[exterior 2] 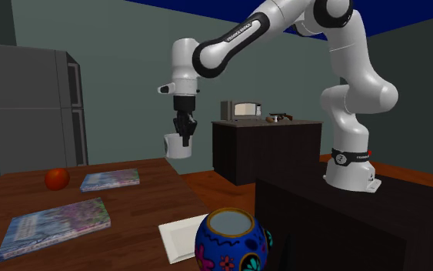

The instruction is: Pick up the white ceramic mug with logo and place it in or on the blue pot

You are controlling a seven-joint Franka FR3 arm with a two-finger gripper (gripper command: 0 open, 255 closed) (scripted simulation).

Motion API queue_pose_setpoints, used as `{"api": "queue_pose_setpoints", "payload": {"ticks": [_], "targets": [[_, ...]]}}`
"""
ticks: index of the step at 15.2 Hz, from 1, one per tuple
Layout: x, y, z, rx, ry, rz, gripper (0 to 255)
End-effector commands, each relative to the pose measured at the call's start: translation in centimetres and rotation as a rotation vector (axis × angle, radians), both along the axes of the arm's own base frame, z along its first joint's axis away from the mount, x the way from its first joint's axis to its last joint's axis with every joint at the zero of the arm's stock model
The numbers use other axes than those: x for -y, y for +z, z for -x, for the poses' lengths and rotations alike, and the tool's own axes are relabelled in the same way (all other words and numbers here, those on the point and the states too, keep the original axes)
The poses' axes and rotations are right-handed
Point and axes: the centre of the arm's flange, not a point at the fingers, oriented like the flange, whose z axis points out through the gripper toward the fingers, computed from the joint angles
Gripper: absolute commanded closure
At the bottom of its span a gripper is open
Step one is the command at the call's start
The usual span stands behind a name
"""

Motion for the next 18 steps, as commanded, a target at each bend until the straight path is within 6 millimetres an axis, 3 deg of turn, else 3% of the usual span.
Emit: {"api": "queue_pose_setpoints", "payload": {"ticks": [1, 18], "targets": [[-2.5, 0.2, -0.1, 0.000, -0.001, 0.001, 255], [-24.9, 1.4, -0.4, 0.000, -0.001, 0.001, 255]]}}
